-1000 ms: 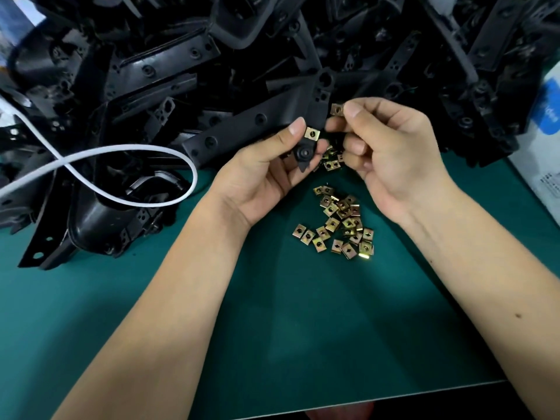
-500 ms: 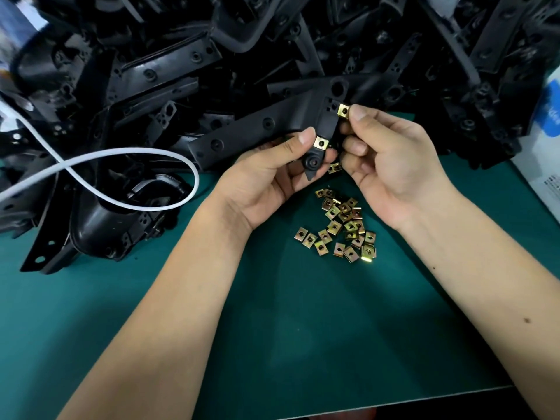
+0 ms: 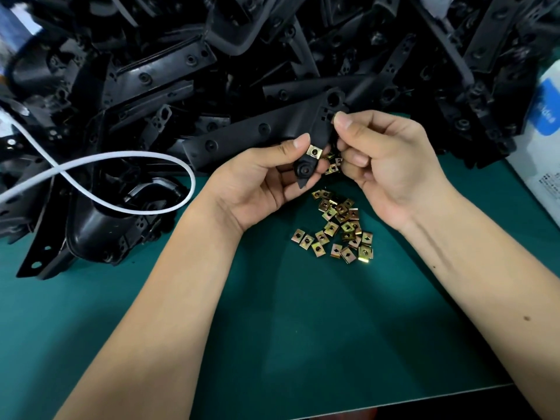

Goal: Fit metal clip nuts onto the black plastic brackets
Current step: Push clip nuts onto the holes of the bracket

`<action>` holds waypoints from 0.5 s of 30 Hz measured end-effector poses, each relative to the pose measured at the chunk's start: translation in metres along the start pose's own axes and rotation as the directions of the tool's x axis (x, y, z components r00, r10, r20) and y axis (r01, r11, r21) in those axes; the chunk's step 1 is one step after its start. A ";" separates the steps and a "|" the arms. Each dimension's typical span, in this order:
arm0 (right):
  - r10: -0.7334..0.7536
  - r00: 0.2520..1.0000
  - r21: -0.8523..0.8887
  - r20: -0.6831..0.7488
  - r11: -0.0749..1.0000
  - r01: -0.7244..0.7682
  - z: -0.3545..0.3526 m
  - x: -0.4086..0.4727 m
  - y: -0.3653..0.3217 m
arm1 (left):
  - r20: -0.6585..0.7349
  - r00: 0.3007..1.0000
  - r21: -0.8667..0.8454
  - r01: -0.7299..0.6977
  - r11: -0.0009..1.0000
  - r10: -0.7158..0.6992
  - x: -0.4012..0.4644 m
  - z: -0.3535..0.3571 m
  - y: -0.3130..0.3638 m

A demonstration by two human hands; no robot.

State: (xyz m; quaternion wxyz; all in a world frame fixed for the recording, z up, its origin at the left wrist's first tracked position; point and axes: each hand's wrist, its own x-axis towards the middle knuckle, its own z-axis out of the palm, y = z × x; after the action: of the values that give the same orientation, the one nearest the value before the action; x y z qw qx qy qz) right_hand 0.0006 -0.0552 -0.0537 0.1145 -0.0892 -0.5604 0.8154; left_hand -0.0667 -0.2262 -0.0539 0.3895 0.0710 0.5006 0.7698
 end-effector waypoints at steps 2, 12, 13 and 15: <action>0.040 0.999 0.028 0.008 0.999 -0.040 -0.003 0.001 0.000 | -0.020 0.999 -0.003 0.037 0.999 -0.037 -0.001 0.001 0.002; 0.052 0.993 0.055 0.109 0.997 -0.058 -0.004 0.001 0.003 | -0.028 0.993 0.038 0.119 0.992 -0.118 -0.005 0.008 0.005; 0.046 0.994 0.033 0.095 0.998 -0.049 -0.003 0.001 0.002 | -0.032 0.993 0.038 0.111 0.993 -0.110 -0.004 0.008 0.004; 0.012 0.998 -0.043 0.054 0.999 -0.009 -0.001 0.002 0.002 | -0.043 0.996 0.018 0.076 0.997 -0.075 -0.003 0.009 0.003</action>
State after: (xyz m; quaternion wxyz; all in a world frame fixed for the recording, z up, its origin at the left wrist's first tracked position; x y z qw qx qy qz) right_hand -0.0018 -0.0546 -0.0558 0.0932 -0.0726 -0.5799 0.8060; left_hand -0.0610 -0.2222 -0.0463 0.4070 0.0395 0.5184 0.7510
